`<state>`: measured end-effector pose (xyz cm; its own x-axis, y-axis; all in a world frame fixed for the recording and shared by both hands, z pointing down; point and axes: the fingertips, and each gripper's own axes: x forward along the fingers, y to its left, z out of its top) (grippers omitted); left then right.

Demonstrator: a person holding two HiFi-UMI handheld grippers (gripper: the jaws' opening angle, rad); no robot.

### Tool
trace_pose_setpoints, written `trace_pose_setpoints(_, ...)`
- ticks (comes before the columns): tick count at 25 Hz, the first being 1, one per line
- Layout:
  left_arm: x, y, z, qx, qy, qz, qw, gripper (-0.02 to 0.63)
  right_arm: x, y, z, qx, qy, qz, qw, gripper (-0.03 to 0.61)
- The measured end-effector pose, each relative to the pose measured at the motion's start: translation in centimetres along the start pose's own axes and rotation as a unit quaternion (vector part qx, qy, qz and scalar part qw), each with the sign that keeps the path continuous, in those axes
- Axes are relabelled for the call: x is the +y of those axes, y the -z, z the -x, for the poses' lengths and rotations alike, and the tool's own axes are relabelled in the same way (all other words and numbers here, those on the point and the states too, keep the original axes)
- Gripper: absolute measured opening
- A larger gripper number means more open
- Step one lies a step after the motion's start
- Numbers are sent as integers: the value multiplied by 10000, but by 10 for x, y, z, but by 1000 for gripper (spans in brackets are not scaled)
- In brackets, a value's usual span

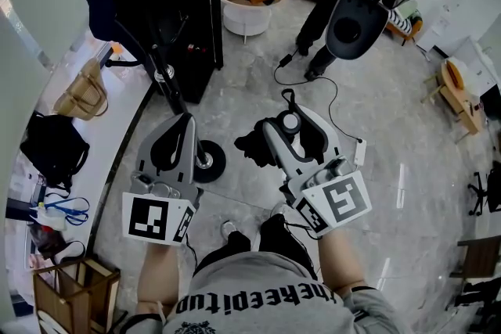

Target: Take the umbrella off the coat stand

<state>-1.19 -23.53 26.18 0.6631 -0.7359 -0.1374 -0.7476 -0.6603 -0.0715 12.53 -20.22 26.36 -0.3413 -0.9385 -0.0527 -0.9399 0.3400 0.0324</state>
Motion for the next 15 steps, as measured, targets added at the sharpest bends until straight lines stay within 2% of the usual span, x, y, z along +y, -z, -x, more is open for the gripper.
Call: trace_pose_setpoints(15,-10,-8,13,-45,-11,-84,10000,17,7,-6,14,-44,-36,11,10000,204)
